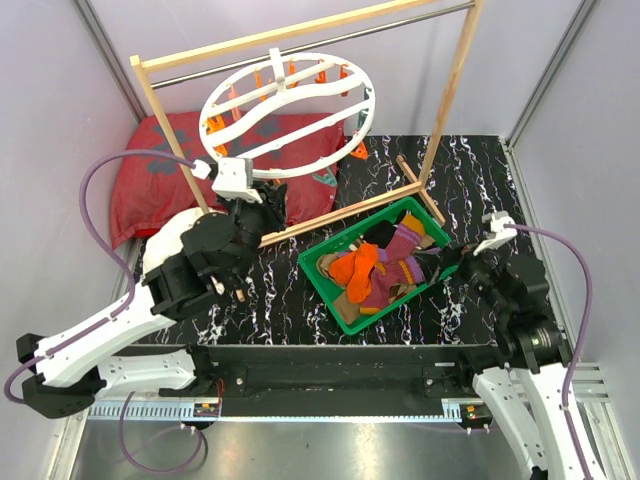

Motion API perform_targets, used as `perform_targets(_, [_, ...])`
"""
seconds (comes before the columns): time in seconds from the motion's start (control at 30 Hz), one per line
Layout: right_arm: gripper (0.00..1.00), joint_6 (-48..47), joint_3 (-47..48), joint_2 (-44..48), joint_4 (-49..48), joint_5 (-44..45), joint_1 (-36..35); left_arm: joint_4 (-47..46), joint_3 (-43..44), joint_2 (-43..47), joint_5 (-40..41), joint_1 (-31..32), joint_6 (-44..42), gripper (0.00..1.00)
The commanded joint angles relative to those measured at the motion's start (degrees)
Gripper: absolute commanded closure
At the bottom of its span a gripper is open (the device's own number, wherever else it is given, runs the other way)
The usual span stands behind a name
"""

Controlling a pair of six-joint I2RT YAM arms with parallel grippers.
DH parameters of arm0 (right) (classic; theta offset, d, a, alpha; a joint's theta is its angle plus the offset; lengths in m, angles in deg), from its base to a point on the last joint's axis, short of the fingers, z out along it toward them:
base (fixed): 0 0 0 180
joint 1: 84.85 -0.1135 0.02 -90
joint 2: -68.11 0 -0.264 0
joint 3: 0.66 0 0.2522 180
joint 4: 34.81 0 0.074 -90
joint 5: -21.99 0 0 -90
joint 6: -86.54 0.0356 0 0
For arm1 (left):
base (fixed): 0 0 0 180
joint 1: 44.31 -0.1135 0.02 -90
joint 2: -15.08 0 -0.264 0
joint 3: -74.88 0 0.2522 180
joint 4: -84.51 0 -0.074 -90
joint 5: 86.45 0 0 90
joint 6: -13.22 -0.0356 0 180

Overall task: Clip the socks to the hanger
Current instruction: Open the clamp at the hanger, then pick up the sock from the bin.

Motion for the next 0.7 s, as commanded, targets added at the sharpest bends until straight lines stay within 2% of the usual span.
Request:
perform_targets(0.0, [0.0, 6.1, 2.5, -6.0, 1.3, -7.8, -0.4, -3.8, -4.8, 4.9, -12.6, -5.4, 2.7, 1.0])
perform_targets(0.2, [0.0, 5.9, 4.0, -17.4, 1.7, -14.5, -0.4, -2.7, -5.7, 6.5, -19.4, -8.5, 4.1, 1.0])
perform_targets(0.37, [0.02, 5.6, 5.9, -25.9, 0.8, -13.8, -0.5, -0.8, -3.7, 5.9, -20.8, -8.8, 3.9, 1.0])
perform_targets(0.67, [0.22, 11.3, 4.9, -35.9, -11.2, -10.2, -4.1, 1.1, -1.2, 4.3, -21.9, -8.9, 4.3, 1.0])
